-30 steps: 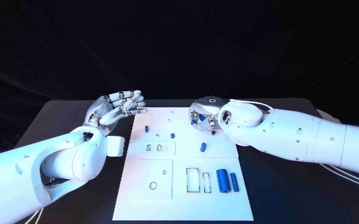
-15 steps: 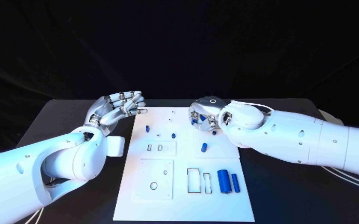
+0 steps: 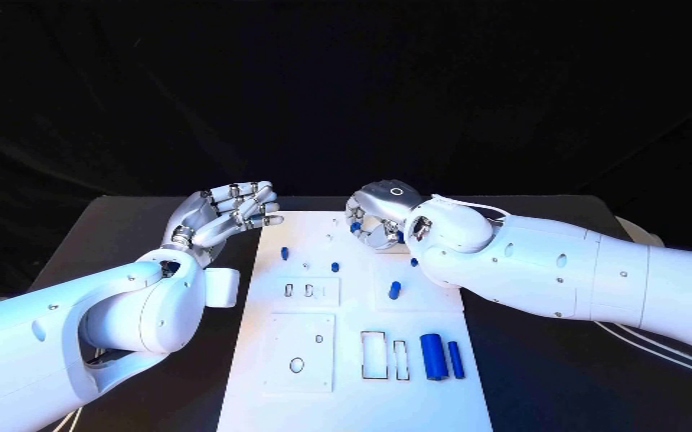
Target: Assemble the parts on the task board
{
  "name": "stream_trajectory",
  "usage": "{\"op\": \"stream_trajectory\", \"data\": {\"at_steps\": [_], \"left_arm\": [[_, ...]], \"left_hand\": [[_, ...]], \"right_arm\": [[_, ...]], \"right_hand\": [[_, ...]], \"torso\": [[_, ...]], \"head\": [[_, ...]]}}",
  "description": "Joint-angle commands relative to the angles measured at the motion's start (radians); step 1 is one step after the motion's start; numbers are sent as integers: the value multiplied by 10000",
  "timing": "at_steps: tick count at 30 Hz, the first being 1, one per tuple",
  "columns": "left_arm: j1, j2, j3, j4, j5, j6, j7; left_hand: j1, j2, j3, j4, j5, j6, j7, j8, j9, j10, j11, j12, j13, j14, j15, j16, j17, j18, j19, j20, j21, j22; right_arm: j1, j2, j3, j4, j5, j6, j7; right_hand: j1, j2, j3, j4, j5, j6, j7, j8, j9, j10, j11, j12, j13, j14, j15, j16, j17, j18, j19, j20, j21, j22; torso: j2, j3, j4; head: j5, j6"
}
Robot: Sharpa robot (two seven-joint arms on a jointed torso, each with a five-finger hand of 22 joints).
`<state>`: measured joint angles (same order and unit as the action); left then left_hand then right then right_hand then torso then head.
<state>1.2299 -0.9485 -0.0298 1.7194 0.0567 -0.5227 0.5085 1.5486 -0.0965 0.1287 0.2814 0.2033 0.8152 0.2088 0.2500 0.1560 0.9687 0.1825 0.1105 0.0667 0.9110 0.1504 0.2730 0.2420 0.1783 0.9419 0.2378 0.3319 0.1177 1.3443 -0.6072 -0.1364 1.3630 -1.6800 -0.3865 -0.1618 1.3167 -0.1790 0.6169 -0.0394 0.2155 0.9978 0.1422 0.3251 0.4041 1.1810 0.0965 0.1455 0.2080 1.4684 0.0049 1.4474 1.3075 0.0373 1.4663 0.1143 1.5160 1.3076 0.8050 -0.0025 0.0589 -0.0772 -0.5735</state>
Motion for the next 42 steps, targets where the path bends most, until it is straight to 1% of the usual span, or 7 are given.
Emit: {"op": "stream_trajectory", "data": {"at_steps": [1, 7, 11, 16, 24, 38, 42], "left_arm": [[33, 37, 10, 11, 10, 194, 36], [52, 95, 10, -4, 11, 205, 28], [57, 119, 10, -18, 11, 209, 23], [68, 118, 10, 10, 11, 216, 19], [104, 106, 11, 48, 11, 223, 16], [148, 101, 12, 75, 12, 228, 10], [154, 106, 12, 72, 12, 225, 10]], "left_hand": [[-37, 50, 3, 53, -47, -58, 144, -67, -9, -16, 39, -68, -16, -63, -25, -50, 8, 45, 41, 49, -54, -8], [-36, 54, 6, 47, -56, -74, 139, -78, -13, -36, 48, -92, -17, -70, -19, -59, 17, 43, 37, 54, -61, -15], [-39, 59, 7, 46, -60, -78, 138, -83, -14, -43, 52, -106, -17, -79, -12, -68, 24, 37, 17, 62, -76, -24], [-40, 60, 7, 45, -61, -79, 137, -83, -14, -44, 53, -110, -16, -82, -10, -71, 25, 35, 12, 64, -80, -27], [-40, 60, 7, 45, -61, -79, 137, -83, -14, -44, 53, -110, -16, -82, -10, -71, 25, 35, 12, 64, -80, -27], [-51, 67, 7, 48, -66, -80, 134, -87, -15, -45, 58, -127, -14, -98, -2, -86, 35, 34, -10, 73, -98, -40], [-60, 68, 3, 52, -69, -82, 137, -89, -16, -48, 60, -134, -13, -102, 0, -91, 38, 34, -15, 75, -103, -43]], "right_arm": [[15, 157, 7, -154, -166, -625, -326], [16, 573, 11, -433, -146, -882, -346], [7, 778, 12, -595, -159, -940, -399], [-16, 998, 13, -866, -236, -1104, -493], [-28, 1183, 15, -1146, -371, -1221, -536], [-64, 1281, 15, -1311, -417, -846, -391], [-87, 1332, 15, -1351, -420, -760, -366]], "right_hand": [[294, 247, -1, -36, 27, 6, 47, 13, 19, 269, -220, 32, 262, 531, -54, 51, 195, -145, 394, -66, 21, 1651], [248, 244, 3, -26, 52, -34, 56, -11, 46, 208, -206, 10, 280, 528, -44, 51, 187, -147, 395, -63, 27, 1662], [233, 239, 0, -22, 65, -40, 61, -15, 54, 201, -203, 10, 286, 533, -41, 63, 208, -151, 406, -62, 38, 1682], [213, 236, -3, -14, 73, -52, 65, -21, 62, 189, -197, 7, 292, 532, -38, 62, 203, -147, 394, -60, 29, 1666], [189, 231, -8, -5, 83, -65, 70, -29, 73, 173, -192, 3, 301, 533, -32, 66, 208, -151, 404, -57, 39, 1684], [114, 185, -51, 16, 48, -76, 62, -34, 113, 147, -189, 4, 332, 536, -25, 78, 219, -150, 398, -48, 39, 1686], [102, 179, -56, 20, 41, -80, 62, -36, 118, 140, -188, 2, 335, 532, -24, 72, 203, -144, 379, -47, 25, 1659]], "torso": [[24, -2, 16], [53, 17, 57], [65, 34, 81], [115, 28, 137], [137, 23, 137], [142, 6, 132], [155, 19, 148]], "head": [[-11, 17], [-185, 50], [-95, 39], [-172, 65], [-174, 77], [-194, -2], [-182, -30]]}}
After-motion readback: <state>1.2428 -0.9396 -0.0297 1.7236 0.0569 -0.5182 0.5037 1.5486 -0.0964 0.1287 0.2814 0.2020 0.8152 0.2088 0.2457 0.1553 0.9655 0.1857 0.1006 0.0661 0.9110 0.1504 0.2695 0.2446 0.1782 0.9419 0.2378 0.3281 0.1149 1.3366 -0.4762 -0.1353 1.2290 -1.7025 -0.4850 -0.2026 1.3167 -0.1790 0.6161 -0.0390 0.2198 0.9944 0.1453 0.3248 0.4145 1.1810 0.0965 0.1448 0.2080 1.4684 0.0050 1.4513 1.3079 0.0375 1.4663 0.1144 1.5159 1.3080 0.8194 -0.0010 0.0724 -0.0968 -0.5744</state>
